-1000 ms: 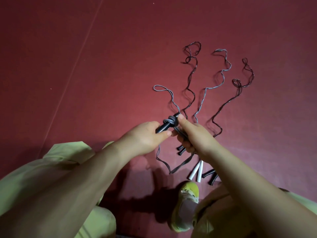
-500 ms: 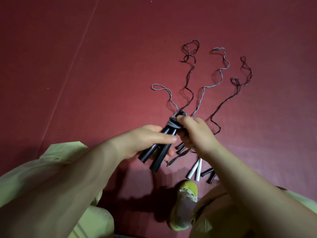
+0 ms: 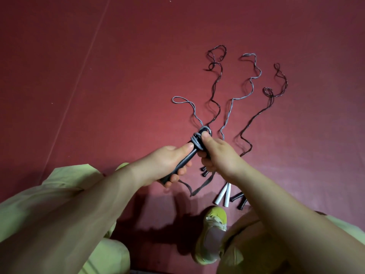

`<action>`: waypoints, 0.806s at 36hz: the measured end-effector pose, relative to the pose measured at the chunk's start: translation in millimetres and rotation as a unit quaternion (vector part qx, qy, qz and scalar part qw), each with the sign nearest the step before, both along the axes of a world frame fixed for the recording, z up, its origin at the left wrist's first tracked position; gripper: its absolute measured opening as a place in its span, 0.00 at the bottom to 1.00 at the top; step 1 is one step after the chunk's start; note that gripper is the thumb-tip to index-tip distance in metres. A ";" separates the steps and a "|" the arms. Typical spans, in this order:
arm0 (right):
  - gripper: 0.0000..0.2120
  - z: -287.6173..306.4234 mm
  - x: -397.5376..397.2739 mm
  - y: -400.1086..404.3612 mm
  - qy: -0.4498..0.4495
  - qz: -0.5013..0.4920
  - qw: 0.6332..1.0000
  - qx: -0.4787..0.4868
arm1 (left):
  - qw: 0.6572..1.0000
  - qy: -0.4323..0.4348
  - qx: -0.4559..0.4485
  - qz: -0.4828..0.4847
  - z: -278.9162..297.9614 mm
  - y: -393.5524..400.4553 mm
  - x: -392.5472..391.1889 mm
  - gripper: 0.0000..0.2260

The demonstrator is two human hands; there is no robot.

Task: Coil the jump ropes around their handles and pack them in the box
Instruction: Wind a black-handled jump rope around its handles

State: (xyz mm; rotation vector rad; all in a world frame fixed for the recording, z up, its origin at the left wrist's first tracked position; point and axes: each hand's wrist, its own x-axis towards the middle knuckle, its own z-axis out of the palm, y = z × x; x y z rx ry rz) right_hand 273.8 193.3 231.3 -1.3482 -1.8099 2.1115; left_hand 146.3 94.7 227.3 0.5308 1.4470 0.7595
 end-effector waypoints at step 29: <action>0.16 0.6 -4.6 -2.4 -0.051 -0.034 0.998 -0.017 | 0.904 0.399 0.057 -0.143 -4.7 -0.9 -8.3 0.15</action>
